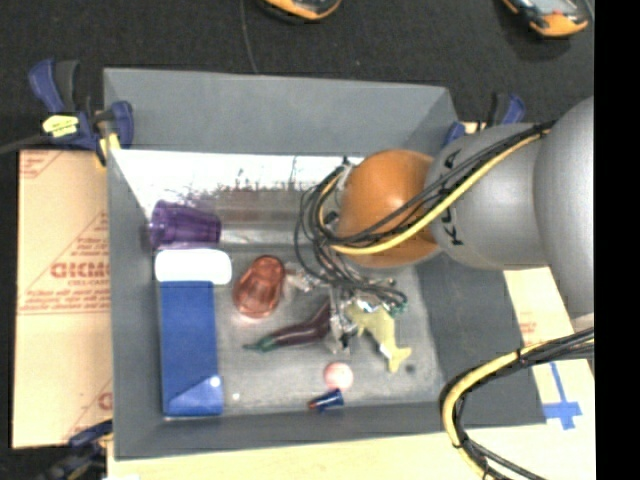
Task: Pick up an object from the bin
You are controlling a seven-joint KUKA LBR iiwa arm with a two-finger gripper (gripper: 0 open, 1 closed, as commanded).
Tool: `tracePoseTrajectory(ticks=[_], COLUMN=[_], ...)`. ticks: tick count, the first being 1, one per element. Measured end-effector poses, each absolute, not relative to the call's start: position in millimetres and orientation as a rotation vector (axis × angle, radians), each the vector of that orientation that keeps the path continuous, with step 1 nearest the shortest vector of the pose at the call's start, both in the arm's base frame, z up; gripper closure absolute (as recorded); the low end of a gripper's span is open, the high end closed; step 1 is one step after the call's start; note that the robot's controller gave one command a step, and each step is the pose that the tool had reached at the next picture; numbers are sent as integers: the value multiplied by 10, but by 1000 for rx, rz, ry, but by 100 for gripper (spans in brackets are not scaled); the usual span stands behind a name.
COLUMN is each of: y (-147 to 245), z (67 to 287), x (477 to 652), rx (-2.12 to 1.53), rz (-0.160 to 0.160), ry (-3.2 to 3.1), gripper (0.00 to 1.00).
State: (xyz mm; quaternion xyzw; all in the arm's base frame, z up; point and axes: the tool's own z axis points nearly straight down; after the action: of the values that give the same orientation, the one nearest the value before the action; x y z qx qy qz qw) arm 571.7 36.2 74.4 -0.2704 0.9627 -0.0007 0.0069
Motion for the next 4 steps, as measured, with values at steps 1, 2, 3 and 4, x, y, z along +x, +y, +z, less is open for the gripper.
tracePoseTrajectory(ticks=[1, 2, 3, 4], y=[355, 356, 355, 350], z=[702, 702, 845, 1152], x=[5569, 5569, 5537, 5567], rx=[-1125, -1124, -1126, -1118], rz=[-5, -5, 0, -5], ry=[2920, 2920, 2930, 2922], gripper=[100, 100, 100, 100])
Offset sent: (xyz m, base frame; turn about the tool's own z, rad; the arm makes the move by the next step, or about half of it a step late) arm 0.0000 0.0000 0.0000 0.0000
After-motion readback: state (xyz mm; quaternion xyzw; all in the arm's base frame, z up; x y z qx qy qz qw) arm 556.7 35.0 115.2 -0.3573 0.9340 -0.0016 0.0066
